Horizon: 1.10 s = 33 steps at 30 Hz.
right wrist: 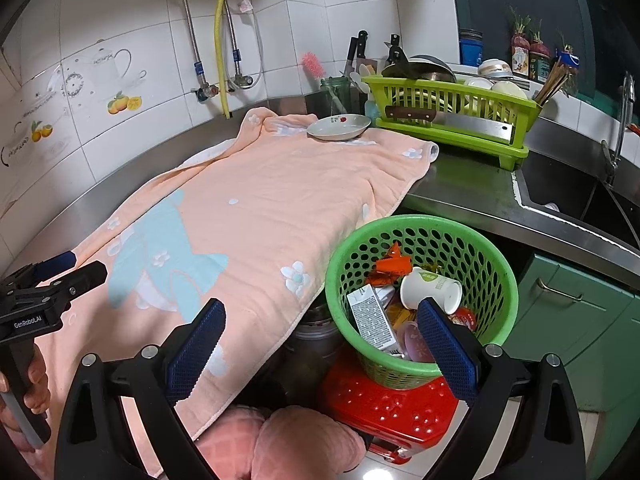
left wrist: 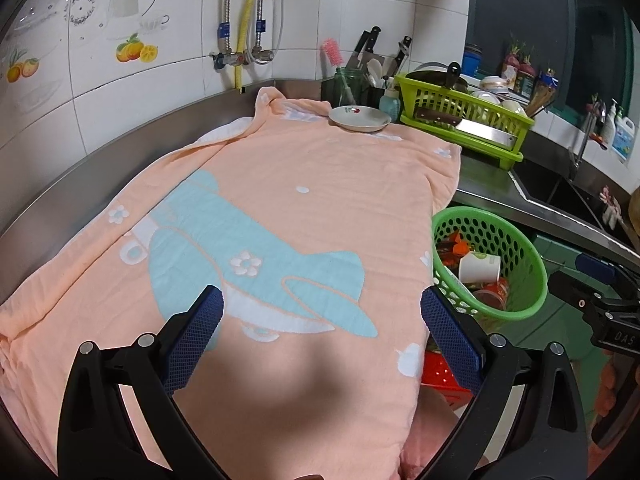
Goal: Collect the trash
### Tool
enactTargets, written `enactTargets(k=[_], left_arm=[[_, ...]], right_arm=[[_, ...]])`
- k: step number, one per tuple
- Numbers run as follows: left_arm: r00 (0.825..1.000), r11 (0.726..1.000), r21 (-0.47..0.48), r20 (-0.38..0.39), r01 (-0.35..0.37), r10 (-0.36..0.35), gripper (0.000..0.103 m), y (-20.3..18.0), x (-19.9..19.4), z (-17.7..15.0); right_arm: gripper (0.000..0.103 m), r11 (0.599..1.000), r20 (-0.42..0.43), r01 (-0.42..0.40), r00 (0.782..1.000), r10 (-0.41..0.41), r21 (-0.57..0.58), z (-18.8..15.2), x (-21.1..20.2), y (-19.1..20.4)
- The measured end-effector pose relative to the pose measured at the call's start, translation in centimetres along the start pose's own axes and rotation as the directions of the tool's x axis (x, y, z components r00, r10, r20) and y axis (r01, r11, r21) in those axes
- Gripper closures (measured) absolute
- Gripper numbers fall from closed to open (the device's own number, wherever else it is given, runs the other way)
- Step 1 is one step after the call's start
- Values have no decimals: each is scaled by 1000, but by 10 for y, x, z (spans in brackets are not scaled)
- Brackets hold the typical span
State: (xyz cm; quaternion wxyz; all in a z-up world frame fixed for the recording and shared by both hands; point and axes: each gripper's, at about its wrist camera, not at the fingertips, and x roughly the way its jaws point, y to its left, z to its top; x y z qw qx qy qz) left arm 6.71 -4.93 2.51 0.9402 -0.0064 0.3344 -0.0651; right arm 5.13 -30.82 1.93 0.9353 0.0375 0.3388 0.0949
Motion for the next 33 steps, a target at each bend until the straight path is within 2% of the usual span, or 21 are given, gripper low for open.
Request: enactTargets(k=[33], left_arm=[[1000, 1000, 17, -13, -12, 12, 5, -1, 4, 0]], right_arm=[[10, 1000, -5, -8, 1000, 8, -2, 3, 4, 4]])
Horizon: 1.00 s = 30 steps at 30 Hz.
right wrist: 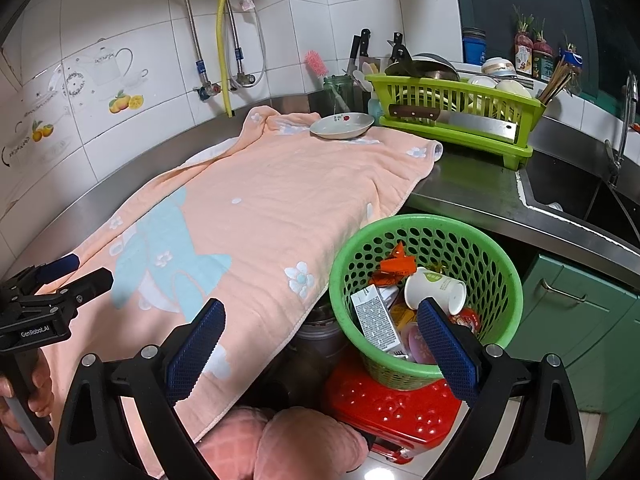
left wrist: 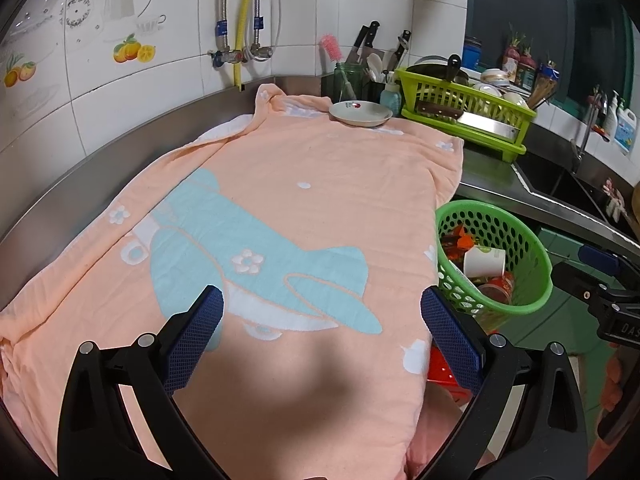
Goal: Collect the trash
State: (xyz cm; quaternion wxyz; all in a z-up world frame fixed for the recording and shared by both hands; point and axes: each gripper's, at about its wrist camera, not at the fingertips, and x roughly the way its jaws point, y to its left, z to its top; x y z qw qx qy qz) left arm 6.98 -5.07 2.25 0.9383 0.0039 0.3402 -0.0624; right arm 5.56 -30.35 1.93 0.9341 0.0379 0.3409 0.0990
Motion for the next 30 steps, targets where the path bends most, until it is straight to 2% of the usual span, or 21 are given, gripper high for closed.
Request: enactTargets(k=[30], left_arm=[[1000, 1000, -1, 0, -3, 3, 5, 2, 0, -1]], right_arm=[[10, 1000, 0, -7, 1000, 7, 0, -1, 2, 5]])
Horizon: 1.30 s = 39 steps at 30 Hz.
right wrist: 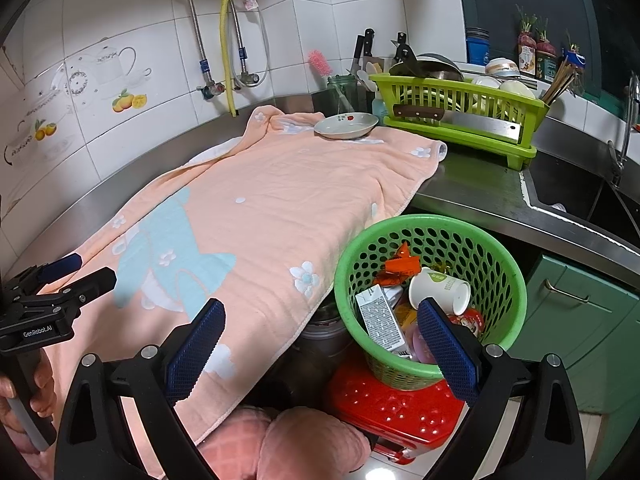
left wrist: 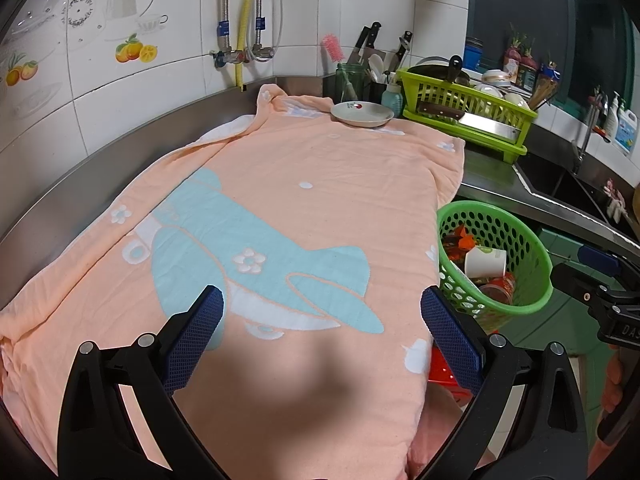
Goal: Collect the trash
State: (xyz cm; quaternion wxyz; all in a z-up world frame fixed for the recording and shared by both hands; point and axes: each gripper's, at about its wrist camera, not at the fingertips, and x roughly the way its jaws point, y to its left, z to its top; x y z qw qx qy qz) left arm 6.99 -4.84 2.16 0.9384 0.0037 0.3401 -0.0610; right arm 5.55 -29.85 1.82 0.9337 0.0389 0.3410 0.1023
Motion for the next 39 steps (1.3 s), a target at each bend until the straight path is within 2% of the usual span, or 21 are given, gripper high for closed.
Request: enactTargets(k=[39], left_arm=[[1000, 1000, 9, 1, -4, 4, 5, -1, -1, 0]], right_arm=[[9, 1000, 3, -5, 1000, 5, 4, 1, 0, 3]])
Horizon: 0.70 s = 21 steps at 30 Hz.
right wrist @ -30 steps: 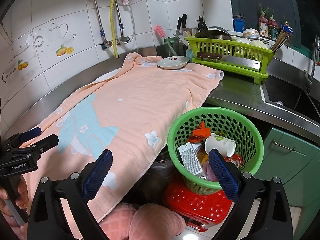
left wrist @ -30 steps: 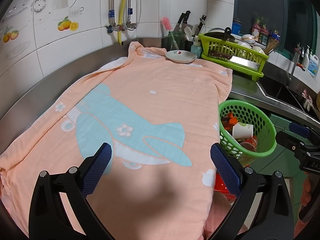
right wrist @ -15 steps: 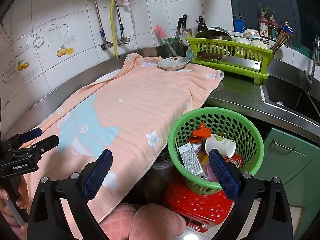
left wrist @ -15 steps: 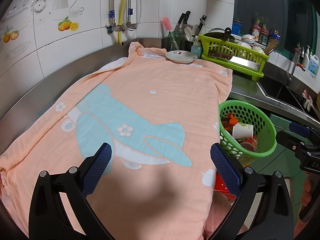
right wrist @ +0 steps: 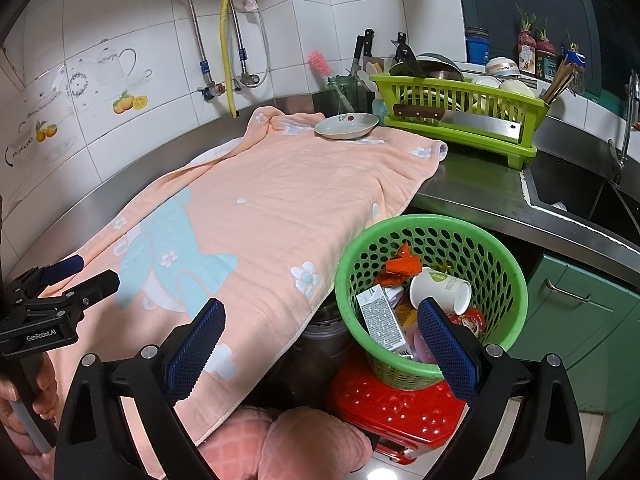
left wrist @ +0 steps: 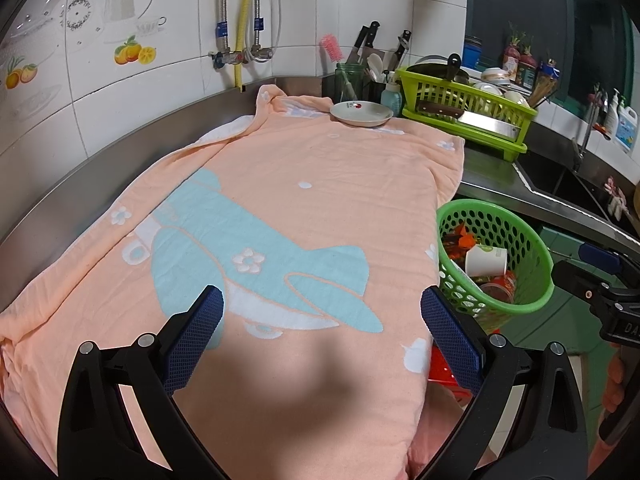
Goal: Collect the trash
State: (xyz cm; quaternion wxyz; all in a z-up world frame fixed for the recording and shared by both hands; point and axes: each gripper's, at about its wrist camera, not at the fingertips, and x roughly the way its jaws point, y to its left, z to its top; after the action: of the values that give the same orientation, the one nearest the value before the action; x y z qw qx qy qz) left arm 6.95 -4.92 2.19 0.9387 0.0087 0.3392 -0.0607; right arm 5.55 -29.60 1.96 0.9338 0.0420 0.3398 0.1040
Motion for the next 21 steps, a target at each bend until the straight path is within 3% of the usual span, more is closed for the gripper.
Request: enactTargets(k=[21], left_arm=[[1000, 1000, -8, 2, 1, -1, 5, -3, 4, 0]], right_arm=[[9, 1000, -5, -1, 1000, 1, 3, -1, 2, -2]])
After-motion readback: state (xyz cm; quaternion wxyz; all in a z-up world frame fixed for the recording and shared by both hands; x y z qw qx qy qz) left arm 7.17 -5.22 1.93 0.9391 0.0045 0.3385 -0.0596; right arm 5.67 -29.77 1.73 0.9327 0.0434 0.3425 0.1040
